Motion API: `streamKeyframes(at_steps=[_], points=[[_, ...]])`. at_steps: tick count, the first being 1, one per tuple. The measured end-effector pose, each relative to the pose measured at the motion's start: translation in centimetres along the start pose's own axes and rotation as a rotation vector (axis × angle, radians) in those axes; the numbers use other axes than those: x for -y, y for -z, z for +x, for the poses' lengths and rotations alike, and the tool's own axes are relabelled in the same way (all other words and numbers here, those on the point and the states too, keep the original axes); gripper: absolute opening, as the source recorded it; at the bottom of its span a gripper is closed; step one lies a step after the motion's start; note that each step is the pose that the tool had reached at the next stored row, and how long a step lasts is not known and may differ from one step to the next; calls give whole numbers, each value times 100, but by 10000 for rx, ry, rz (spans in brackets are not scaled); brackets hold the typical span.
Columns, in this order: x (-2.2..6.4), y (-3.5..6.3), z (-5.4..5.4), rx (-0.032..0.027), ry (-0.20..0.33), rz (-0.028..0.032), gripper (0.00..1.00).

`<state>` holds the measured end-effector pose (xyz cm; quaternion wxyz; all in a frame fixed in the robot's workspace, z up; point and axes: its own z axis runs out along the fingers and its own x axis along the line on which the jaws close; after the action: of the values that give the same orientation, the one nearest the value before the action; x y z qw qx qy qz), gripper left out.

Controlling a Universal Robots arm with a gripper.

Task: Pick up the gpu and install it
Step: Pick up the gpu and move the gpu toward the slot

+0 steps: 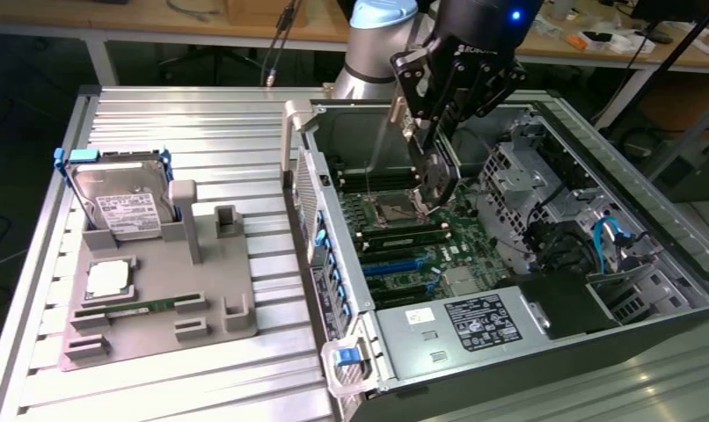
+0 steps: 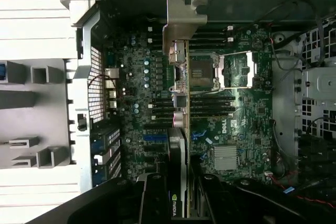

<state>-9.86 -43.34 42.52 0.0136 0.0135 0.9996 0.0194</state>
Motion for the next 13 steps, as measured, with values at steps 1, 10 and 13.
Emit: streamKeyframes(at_steps=[1,10,13], points=[[0,0,-8,0,-1,1,27],[-4,-4,-139,-1,14,0,27],[-5,-5,-193,-2,26,0,27]])
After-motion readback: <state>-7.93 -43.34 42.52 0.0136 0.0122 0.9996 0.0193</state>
